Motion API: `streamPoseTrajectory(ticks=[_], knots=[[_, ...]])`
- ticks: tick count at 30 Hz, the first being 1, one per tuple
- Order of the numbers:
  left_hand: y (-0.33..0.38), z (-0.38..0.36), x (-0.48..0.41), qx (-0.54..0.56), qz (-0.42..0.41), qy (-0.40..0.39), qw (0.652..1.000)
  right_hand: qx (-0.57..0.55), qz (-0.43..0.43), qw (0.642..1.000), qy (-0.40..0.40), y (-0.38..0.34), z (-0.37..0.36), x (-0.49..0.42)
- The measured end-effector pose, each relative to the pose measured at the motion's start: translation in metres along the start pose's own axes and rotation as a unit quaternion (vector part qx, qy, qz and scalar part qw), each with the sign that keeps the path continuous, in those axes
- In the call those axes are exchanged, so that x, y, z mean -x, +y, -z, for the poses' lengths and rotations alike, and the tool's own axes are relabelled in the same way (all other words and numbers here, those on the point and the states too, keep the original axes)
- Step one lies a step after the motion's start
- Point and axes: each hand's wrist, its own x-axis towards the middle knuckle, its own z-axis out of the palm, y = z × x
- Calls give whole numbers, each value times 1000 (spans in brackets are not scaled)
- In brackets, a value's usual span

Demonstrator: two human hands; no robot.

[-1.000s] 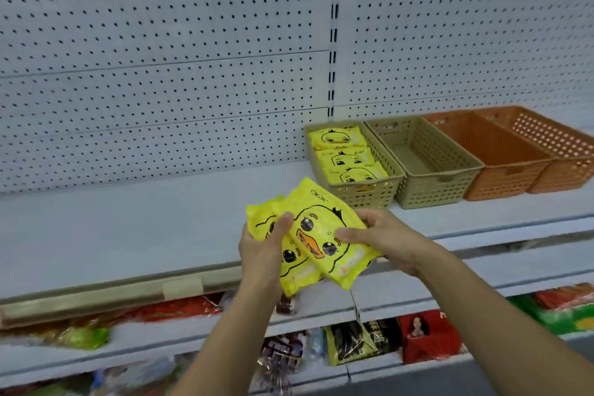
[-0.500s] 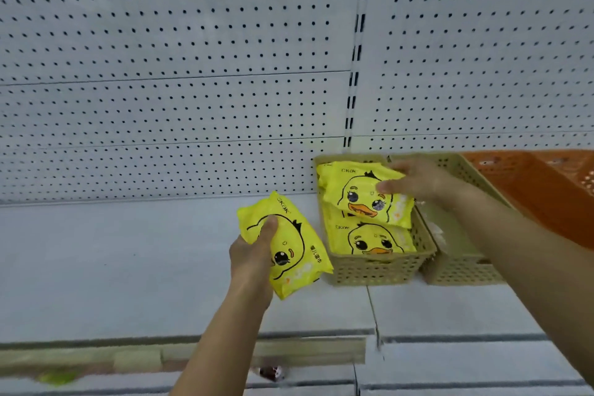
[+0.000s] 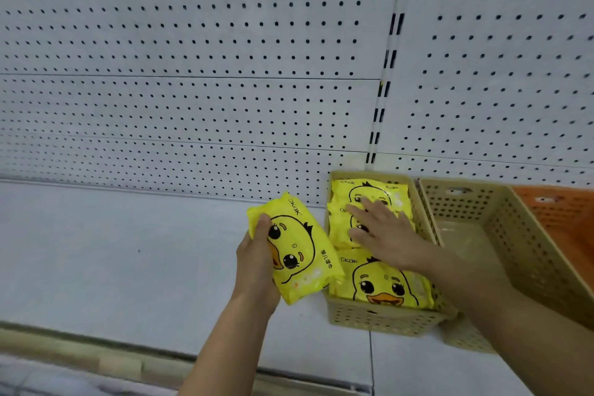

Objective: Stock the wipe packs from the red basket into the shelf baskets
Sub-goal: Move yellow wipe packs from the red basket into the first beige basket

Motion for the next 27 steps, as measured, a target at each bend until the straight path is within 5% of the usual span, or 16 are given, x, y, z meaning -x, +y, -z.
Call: streamPoseTrajectory(ticks=[4,6,8,10,13,18,24,27], knots=[[3,-7,5,4,-6,-17,1000,-42,-22,996,-70,3,-5,-1],[6,-10,7,-41,-14,-33,998,-111,-28,993,31,-8,9,6],[12,-14,10,-129,-23,-67,989,-281,-34,946,158,-26,29,18],[14,-23,14,-219,-47,-124,967,-451,-39,884,119,-47,51,27],[12,-36,23,-276,-79,-194,938,-445,-22,894,44,-59,66,29],[-4,-38,31,-369,-83,-299,876,-511,-52,833,205,-44,82,32],[-1,-47,30,-369,-104,-299,874,-333,-32,942,6,-39,80,52],[10,-53,26,-369,-103,-304,872,-328,-3,939,104,-39,74,52]])
